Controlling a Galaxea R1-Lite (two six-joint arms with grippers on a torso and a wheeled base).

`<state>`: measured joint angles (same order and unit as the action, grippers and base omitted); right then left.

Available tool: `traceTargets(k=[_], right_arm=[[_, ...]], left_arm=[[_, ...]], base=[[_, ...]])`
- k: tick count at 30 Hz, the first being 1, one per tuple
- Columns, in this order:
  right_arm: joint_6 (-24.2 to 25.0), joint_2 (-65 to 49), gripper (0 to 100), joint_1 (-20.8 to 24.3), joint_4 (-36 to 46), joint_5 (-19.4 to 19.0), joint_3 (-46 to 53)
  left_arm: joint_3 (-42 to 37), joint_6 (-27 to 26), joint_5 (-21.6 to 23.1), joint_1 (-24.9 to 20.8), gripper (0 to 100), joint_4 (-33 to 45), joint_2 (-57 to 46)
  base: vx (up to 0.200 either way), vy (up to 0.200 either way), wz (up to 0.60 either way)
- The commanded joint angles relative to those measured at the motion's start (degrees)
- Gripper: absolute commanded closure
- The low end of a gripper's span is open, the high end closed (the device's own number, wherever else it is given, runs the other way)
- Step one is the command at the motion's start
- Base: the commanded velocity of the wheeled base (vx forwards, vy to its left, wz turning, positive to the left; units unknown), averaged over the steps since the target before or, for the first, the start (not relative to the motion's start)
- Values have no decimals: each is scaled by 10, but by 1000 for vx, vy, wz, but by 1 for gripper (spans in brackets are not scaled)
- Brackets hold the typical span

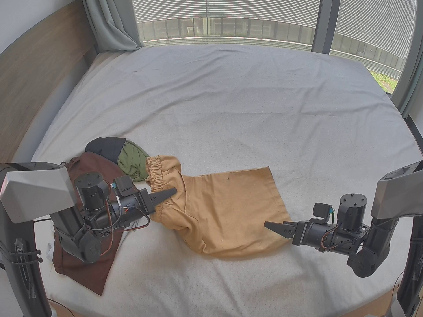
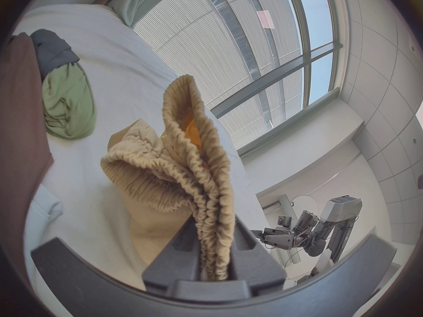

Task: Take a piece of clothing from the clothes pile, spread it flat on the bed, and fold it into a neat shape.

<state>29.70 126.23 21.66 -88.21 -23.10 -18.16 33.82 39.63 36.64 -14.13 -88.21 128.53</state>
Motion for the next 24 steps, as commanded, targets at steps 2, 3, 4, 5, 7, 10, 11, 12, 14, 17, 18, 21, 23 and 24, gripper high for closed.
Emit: traceTargets(k=[2,3,4,5,7,10,11,12,14,17,18,21,23,24], right_arm=[[1,-7,0,0,0,0,0],[1,-7,0,-1,0,0,0],[1,-7,0,0,0,0,0],[1,-7,0,-1,0,0,0],[1,-7,0,0,0,0,0],[1,-7,0,-1,0,0,0],[1,-7,0,-2,0,0,0],[1,-7,0,-2,0,0,0],[1,-8,0,-2,0,0,0],[1,-8,0,-2,0,0,0],[1,-8,0,-3,0,0,-1],[1,-9,0,-5,0,0,-2],[2,-12,0,-5,0,0,-3],[3,-13,0,-5,0,0,-4]], left_arm=[[19,17,-2,-18,100,0,5],[21,21,-2,-20,100,0,5],[24,24,-2,-21,100,0,6],[28,24,-3,-24,100,-1,7],[33,26,-3,-28,100,3,6],[34,26,-3,-39,100,4,8],[35,26,-3,-42,100,5,8],[35,26,-3,-47,100,6,9],[38,26,-3,-57,100,7,13],[42,27,-3,-61,100,8,15],[50,39,-4,-71,100,11,22],[64,42,-4,-78,100,16,24],[74,47,-4,-82,100,26,27],[78,48,-4,-84,100,30,27]], base=[[0,0,0],[0,0,0],[0,0,0],[0,0,0],[0,0,0],[0,0,0],[0,0,0],[0,0,0],[0,0,0],[0,0,0],[0,0,0],[0,0,0],[0,0,0],[0,0,0]])
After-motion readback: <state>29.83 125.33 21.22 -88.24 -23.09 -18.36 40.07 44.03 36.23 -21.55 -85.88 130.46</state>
